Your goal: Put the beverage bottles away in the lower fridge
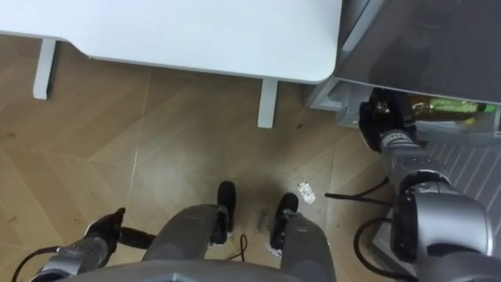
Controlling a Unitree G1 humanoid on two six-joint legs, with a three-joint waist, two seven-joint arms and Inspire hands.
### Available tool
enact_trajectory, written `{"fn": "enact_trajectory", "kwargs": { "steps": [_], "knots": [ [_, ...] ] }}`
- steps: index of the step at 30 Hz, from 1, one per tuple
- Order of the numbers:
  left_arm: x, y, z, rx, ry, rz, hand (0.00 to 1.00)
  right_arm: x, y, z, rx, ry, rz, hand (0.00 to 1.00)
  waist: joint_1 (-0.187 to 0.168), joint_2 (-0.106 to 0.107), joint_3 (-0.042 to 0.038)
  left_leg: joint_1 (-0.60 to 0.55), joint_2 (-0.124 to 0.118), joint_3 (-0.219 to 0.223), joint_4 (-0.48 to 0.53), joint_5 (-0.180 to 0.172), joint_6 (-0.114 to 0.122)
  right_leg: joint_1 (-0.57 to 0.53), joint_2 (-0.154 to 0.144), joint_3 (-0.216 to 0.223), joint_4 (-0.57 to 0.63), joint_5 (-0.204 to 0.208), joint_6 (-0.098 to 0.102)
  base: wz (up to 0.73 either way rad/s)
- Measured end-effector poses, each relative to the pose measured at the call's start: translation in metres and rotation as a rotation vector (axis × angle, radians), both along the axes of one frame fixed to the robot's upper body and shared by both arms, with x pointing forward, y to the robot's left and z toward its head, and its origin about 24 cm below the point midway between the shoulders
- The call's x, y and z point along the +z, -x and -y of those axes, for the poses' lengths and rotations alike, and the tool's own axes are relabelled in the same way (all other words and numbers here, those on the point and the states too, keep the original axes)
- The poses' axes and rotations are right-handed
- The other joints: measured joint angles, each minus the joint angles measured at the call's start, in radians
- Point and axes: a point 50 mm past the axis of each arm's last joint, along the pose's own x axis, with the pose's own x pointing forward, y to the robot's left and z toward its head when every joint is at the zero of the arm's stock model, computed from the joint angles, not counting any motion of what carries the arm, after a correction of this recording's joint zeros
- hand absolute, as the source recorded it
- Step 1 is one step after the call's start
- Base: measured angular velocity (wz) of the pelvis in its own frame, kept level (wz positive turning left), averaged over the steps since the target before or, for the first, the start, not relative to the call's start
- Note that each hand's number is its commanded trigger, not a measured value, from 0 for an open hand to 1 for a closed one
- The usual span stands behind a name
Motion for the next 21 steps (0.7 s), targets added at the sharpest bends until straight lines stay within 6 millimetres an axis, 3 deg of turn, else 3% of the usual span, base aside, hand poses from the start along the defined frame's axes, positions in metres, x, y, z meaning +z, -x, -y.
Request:
{"fn": "enact_trajectory", "kwargs": {
  "steps": [6,7,8,9,21],
  "knots": [
    [-0.001,0.0,0.002,0.006,0.008,-0.003,0.0,0.004,-0.004,0.003,0.007,0.016,-0.015,1.0,0.015,0.0,0.0001,0.001,-0.001,0.0,-0.003,0.0,0.0,-0.013,-0.009,0.012,0.018,-0.005,-0.003,-0.05],
    [-0.001,0.0,0.003,0.006,0.006,-0.003,0.0,0.005,-0.004,0.003,0.01,0.019,-0.018,0.82,0.015,0.0,0.0001,0.001,-0.001,0.0,-0.003,0.0,0.0,-0.014,-0.01,0.012,0.02,-0.005,-0.003,0.0],
    [-0.001,0.001,0.004,0.004,0.002,-0.005,0.0,0.006,-0.005,0.004,0.017,0.021,-0.023,0.2,0.015,0.0,0.0001,0.001,-0.001,0.0,-0.003,0.0,0.0,-0.016,-0.012,0.013,0.023,-0.006,-0.003,0.0],
    [-0.001,0.001,0.004,0.004,0.001,-0.005,0.0,0.006,-0.005,0.004,0.018,0.022,-0.024,0.0,0.015,0.0,0.0002,0.001,-0.001,0.0,-0.003,0.0,0.0,-0.02,-0.014,0.015,0.031,-0.009,-0.003,0.0],
    [-0.001,0.001,0.001,0.011,-0.018,-0.005,0.0,0.015,-0.013,0.009,0.007,0.034,-0.045,0.0,0.01,0.0,0.0009,0.0,-0.01,0.006,-0.002,0.001,0.0,-0.042,-0.029,0.019,0.074,-0.03,-0.006,0.0]
  ]
}}
